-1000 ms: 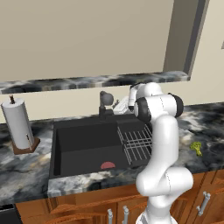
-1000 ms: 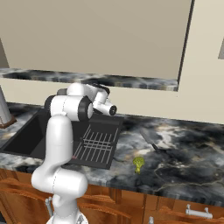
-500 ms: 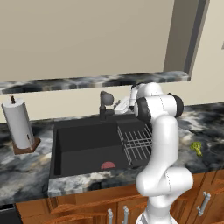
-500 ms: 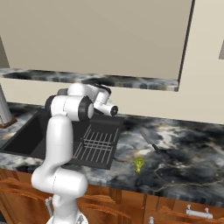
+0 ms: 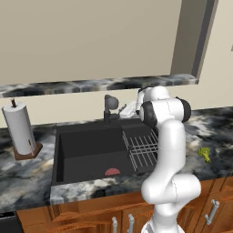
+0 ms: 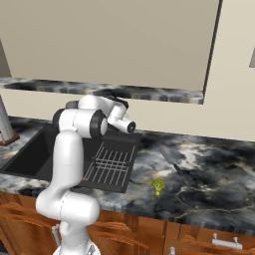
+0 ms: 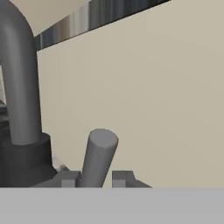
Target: Turn on the sink faucet. Then move the broccoli from the counter to the sink. Turn off the sink. Move the vegetable from the sink to the pot next to the stove. Finally move the pot to the rear left burner.
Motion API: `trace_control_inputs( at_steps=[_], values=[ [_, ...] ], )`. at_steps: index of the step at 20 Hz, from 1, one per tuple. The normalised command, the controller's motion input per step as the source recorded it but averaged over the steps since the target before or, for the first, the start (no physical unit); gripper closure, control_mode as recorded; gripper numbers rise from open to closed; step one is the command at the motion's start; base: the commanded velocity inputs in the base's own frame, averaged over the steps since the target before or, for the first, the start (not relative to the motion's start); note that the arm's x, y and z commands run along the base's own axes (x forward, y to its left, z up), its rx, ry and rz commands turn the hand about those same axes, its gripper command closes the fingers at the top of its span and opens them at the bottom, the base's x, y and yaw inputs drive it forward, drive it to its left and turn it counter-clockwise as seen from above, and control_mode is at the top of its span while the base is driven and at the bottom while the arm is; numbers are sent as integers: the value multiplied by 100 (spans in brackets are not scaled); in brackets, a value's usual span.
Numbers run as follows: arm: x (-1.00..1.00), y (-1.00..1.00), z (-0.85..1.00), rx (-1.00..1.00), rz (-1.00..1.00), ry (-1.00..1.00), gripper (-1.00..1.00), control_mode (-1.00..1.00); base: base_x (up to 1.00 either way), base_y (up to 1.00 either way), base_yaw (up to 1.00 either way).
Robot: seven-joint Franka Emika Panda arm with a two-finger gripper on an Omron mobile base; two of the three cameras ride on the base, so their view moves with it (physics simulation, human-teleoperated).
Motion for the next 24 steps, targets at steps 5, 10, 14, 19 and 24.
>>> trace_control_inputs(
  at_steps=[5,10,14,19,24],
  values=[
    [-2,-76,-53,2,0,0,100,-100,0,0,0],
    [-5,-75,-51,2,1,1,100,-100,0,0,0],
    [-11,-82,-55,2,1,0,100,-100,0,0,0],
    [-8,-80,-54,2,1,0,100,-100,0,0,0],
    [-9,-81,-52,3,2,1,100,-100,0,0,0]
  ],
)
